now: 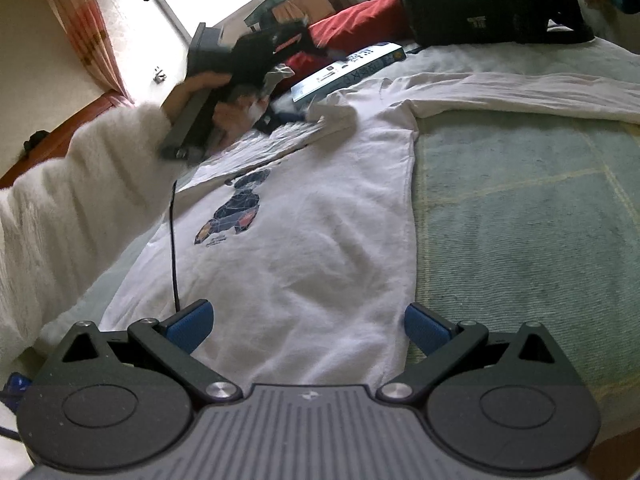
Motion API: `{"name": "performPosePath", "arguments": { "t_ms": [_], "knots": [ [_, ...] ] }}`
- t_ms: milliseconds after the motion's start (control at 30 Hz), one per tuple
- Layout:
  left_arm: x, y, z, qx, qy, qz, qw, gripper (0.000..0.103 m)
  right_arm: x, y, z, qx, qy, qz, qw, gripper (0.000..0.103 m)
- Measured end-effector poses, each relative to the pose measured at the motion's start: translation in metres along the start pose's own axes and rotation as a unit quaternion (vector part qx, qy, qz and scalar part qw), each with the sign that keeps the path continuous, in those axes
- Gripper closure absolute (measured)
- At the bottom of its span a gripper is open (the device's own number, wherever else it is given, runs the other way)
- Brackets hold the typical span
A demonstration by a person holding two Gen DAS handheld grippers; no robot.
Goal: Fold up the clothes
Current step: 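Withdraw the open left gripper from the folded sleeve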
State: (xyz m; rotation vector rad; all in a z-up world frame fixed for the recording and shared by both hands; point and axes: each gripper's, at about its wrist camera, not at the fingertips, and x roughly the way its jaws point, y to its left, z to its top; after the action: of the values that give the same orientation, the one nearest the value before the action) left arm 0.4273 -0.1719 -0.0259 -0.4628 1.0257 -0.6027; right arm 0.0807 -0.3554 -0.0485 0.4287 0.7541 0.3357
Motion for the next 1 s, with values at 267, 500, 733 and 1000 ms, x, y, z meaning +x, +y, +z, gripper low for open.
{"name": "performPosePath", "arguments": {
  "t_ms": [267,500,733,1000],
  "knots": [
    [-0.008,-0.063,-0.006,0.085,-0.012,-0.048,0.9951,0.001,0.0,0.005,0.0,-0.004,0.002,-0.01,1.0,0.0],
    [-0.078,-0.034,-0.018,0.148,-0.051,0.057,0.986,0.001,-0.005,0.016,0.001,-0.012,-0.004,-0.012,1.0,0.0],
    [-0.165,0.047,-0.031,0.127,-0.081,0.166,0.9746,0.001,0.003,0.04,-0.002,-0.032,0.007,-0.017,0.999,0.0],
    [-0.195,0.115,-0.076,0.216,-0.102,0.317,0.9178,0.001,0.019,0.068,0.002,-0.055,0.02,-0.047,0.997,0.0]
  ]
}}
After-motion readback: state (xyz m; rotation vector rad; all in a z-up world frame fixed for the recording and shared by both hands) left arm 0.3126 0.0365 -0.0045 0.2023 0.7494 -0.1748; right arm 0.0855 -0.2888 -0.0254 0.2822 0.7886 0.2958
